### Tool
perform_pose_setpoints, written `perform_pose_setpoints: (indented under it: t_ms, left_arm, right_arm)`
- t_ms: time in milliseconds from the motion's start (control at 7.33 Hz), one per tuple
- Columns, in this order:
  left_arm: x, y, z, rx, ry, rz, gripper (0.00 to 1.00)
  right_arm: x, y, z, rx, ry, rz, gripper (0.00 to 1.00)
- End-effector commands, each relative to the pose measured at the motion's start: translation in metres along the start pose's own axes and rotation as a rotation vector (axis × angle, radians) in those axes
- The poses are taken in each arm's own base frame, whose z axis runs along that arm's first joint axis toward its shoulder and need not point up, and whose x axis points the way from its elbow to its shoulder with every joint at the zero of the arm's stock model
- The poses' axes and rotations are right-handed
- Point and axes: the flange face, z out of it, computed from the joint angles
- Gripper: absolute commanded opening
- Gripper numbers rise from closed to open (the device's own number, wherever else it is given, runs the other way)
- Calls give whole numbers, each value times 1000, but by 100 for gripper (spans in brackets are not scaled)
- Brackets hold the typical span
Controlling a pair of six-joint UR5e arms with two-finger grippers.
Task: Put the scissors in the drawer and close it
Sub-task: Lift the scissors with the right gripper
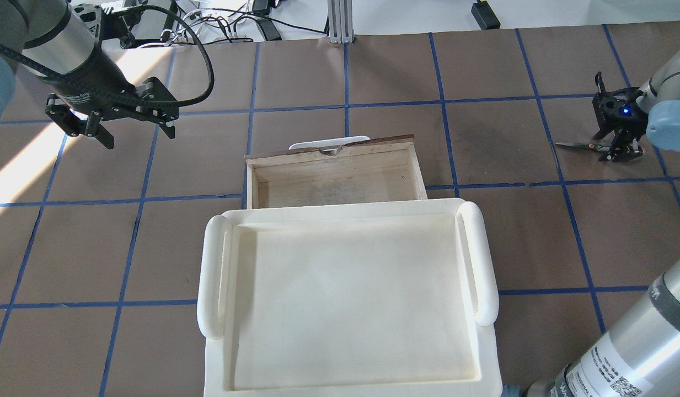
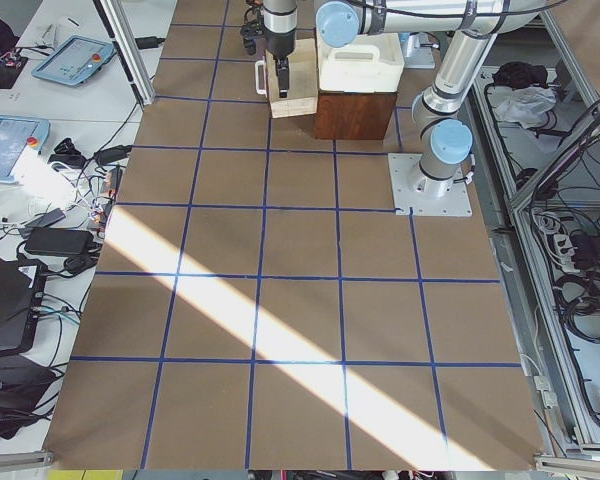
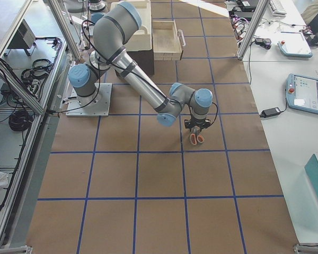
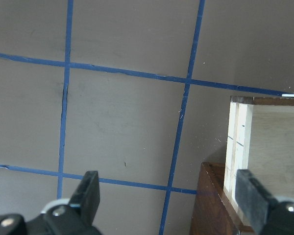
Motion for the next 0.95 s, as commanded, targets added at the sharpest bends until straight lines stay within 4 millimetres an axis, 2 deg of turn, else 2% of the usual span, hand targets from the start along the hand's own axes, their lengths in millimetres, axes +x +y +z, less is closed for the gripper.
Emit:
perform_pose_setpoints:
  t_ms: [0,136,409,545,682,818]
  left_arm:
    - [0,1,-1,2,0,0,100]
    - [0,0,1,-1,0,0,100]
    - [0,1,-1,2,0,0,100]
    - [0,1,-1,2,0,0,100]
    - [0,0,0,2,0,0,100]
    - [0,0,0,2,0,0,100]
  right_arm:
    - [1,1,-2,-7,1,8,16]
    - [0,1,-3,-10,1,11,1]
    - [3,2,-14,-13,16,29,0]
    - [14,0,-57,-44,84,23,0]
    - [21,-15,-97,-62,123,42,0]
    - [21,-40,-118,-55,105,96,0]
